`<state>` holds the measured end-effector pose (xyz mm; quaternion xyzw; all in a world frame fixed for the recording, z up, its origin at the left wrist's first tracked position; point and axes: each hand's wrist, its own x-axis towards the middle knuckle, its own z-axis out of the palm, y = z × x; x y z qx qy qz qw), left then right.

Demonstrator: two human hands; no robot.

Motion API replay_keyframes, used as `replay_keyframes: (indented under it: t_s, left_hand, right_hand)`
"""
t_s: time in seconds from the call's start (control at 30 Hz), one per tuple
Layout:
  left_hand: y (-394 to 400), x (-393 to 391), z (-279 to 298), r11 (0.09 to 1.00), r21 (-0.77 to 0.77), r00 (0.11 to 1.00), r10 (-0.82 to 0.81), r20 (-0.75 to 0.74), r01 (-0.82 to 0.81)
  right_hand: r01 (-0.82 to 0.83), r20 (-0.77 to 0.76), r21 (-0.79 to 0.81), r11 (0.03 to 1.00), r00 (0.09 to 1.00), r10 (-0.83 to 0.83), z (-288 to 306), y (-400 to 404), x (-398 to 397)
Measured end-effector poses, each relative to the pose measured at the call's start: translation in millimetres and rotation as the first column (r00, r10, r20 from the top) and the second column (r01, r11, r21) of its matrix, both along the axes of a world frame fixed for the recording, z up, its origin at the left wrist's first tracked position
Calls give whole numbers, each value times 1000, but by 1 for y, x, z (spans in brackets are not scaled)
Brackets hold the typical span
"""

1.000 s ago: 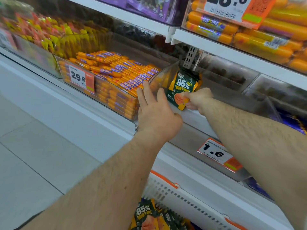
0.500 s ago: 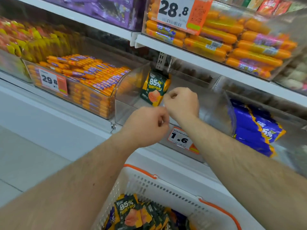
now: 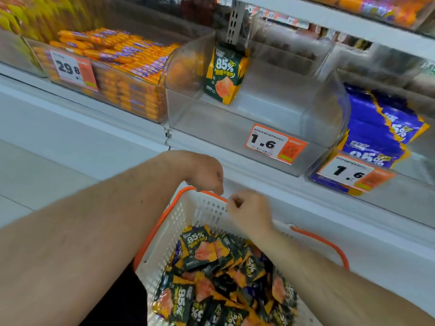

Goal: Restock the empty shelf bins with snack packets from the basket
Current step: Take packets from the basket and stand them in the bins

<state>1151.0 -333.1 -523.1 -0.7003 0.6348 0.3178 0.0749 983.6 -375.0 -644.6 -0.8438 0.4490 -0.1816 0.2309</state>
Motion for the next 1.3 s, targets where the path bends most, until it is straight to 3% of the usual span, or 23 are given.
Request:
replay_keyframes:
  t_s: [0.13,0.27,0.37,0.47,0.6,0.73,0.77,0.87,1.17,1.23,1.3]
  left_hand:
    - [-2,-3,-4,999,53,1000,-4,14,3]
    - [-5,-2,-15,994,106,1000,-15,13,14]
    - [-5,0,-17,988,152,999,-14,52,6]
    - [-10,1,-16,992,126,998,-7,58,0]
    - [-15,-1,-16,993,117,1000,13,29,-16]
    - [-17,-2,-15,990,138,999,9,31,-14]
    - [-18,-2,-14,990,139,999,4,34,-8]
    - [-20,-1,-12,993,122,999,-5,37,1]
    - [-6,17,3,993,42,990,105,98,-109]
    - [-4,22,6,980,12,975,198,-104,-197]
    - [-3,21,11,948,-30,889,284,-358,-315]
  right_hand:
    - [73,-190,305,950,982,-14,-60,12,5]
    - [255,-356,521,815,932,-65,-106,17,14]
    - [355,-447,577,735,891,-79,-129,22,19]
    - [414,-499,546,728,859,-113,-142,22,28]
    - [498,-523,606,620,837,-161,-151,17,36]
    - [348,-336,853,389,936,-101,-134,11,32]
    - [324,-307,869,374,946,-105,-123,10,29]
    - [233,-218,868,440,972,-85,-95,2,18]
    - [-151,184,863,482,983,-22,7,-18,-24]
    - [-200,238,801,564,971,8,33,-16,-30]
    - [-227,263,715,662,964,47,55,-16,-34]
